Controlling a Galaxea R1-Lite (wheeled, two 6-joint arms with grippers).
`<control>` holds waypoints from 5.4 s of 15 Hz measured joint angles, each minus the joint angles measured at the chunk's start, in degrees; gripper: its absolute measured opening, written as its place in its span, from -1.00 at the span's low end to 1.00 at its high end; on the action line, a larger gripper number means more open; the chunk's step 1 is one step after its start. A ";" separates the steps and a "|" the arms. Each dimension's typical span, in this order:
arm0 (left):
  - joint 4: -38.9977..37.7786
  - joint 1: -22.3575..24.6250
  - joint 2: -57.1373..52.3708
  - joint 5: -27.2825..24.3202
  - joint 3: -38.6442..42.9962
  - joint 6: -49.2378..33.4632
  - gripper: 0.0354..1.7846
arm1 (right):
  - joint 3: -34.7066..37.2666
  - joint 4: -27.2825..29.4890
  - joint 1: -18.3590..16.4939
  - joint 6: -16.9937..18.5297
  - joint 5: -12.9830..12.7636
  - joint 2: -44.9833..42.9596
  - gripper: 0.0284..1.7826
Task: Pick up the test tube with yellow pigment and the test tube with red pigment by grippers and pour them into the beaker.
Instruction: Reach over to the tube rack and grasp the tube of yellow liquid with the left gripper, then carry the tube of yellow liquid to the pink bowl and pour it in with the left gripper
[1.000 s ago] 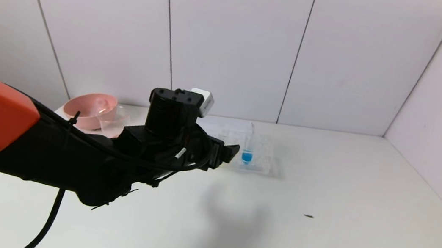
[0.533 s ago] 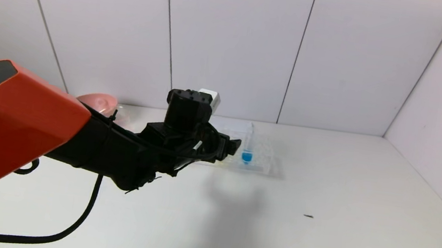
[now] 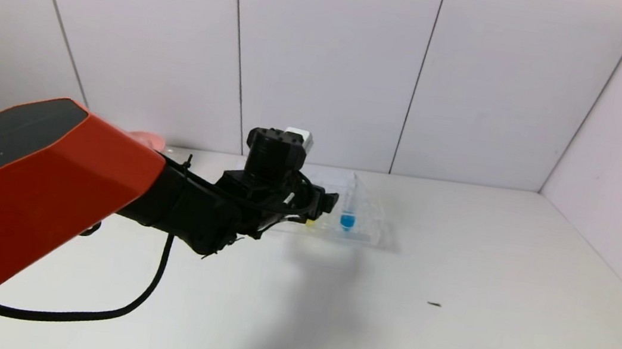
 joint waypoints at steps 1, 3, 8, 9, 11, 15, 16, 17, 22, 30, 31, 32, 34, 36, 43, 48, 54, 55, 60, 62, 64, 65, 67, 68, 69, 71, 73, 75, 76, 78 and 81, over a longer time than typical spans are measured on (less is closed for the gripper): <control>0.02 0.05 0.77 0.04 -0.77 -0.05 0.98 | 0.00 0.00 0.00 0.00 0.00 0.00 0.91; -0.33 0.09 2.12 0.04 -1.67 0.02 0.98 | 0.00 0.00 -0.02 0.00 0.00 0.00 0.91; -2.71 0.22 4.27 2.74 -2.26 0.52 0.98 | 0.00 0.00 0.00 0.00 0.00 0.00 0.91; -3.73 0.22 4.55 2.96 -2.26 0.55 0.98 | 0.00 0.00 0.00 0.00 0.00 0.00 0.91; -4.22 0.16 4.82 3.06 -2.01 0.56 0.98 | 0.00 0.00 0.00 0.00 0.00 0.00 0.91; -4.24 -0.13 4.68 3.06 -1.56 0.56 0.98 | 0.00 0.00 0.00 0.00 0.00 0.00 0.91; -4.27 -0.20 4.52 3.04 -1.37 0.55 0.98 | 0.00 0.00 0.00 0.00 0.00 0.00 0.91; -4.28 -0.28 4.27 3.06 -1.21 0.59 0.98 | 0.00 0.00 0.02 -0.02 0.00 0.00 0.91; -7.23 -0.41 2.56 3.36 0.22 1.39 0.98 | 0.00 0.00 0.00 0.00 0.00 0.00 0.91; -7.41 -0.37 2.56 3.28 0.56 1.60 0.98 | 0.02 0.00 0.00 0.00 0.00 0.00 0.91; -7.39 -0.37 2.67 3.28 0.56 1.60 0.98 | 0.02 0.00 0.00 0.00 0.00 0.00 0.91; -7.30 -0.39 2.83 3.28 0.61 1.60 0.98 | 0.02 0.00 0.00 0.00 0.00 0.00 0.91; -7.30 -0.39 3.11 3.29 0.63 1.68 0.98 | 0.05 0.00 0.00 0.00 0.00 0.00 0.91; -7.25 -0.39 3.30 3.28 0.59 1.74 0.94 | 0.05 0.00 -0.02 0.00 0.00 0.00 0.91; -7.14 -0.37 3.52 3.17 0.52 1.83 -0.09 | 0.02 0.00 0.00 0.00 0.00 0.00 0.91; -7.19 -0.39 3.46 3.06 0.54 2.54 -0.53 | 0.00 0.00 -0.02 0.00 0.00 0.00 0.91; -7.17 -0.39 3.17 3.15 0.63 2.71 -0.53 | 0.00 0.00 -0.02 0.00 0.02 0.00 0.91; -7.17 -0.39 3.02 3.18 0.63 2.82 -0.53 | 0.00 0.00 -0.02 0.01 0.00 0.00 0.91; -7.17 -0.39 1.73 3.18 0.63 4.11 -0.53 | 0.02 0.00 -0.02 0.00 0.00 0.00 0.91; -7.23 -0.41 1.23 3.21 0.61 4.69 -0.53 | 0.02 0.00 0.00 0.00 0.00 0.00 0.91; -7.17 -0.45 0.49 3.17 0.59 4.91 -0.53 | 0.02 0.00 0.02 -0.02 0.00 0.00 0.91; -7.06 -0.50 -0.04 3.15 0.56 5.40 -0.53 | 0.02 0.00 0.00 0.00 0.00 0.00 0.91; -7.01 -0.52 -1.08 3.12 0.39 6.46 -0.53 | 0.00 0.00 -0.02 0.00 0.00 0.00 0.91; -7.01 -0.45 -1.71 3.17 0.09 6.68 -0.53 | 0.00 0.00 0.00 -0.02 0.00 0.00 0.91; -6.89 -0.44 -2.29 3.01 -0.13 6.75 -0.53 | 0.00 0.00 0.00 0.00 0.00 0.00 0.91; -6.70 -0.52 -3.43 2.79 -0.63 7.39 -0.53 | 0.00 0.00 0.00 0.00 0.00 0.00 0.91; -6.60 -0.56 -4.88 2.74 -0.74 7.73 -0.53 | 0.00 0.00 0.00 -0.02 0.00 0.00 0.91; -5.85 -0.52 -6.81 2.73 -0.38 8.22 -0.53 | 0.00 0.00 0.00 0.00 0.00 0.00 0.91; -5.44 -0.56 -7.75 2.71 -0.18 8.41 -0.53 | 0.00 0.00 0.00 0.00 0.00 0.00 0.91; -4.24 -0.56 -10.12 2.71 0.34 8.52 -0.53 | 0.02 0.00 0.00 0.00 0.00 0.00 0.91; -1.99 -0.52 -14.17 2.68 1.44 8.52 -0.53 | 0.02 0.00 0.00 0.00 0.00 0.00 0.91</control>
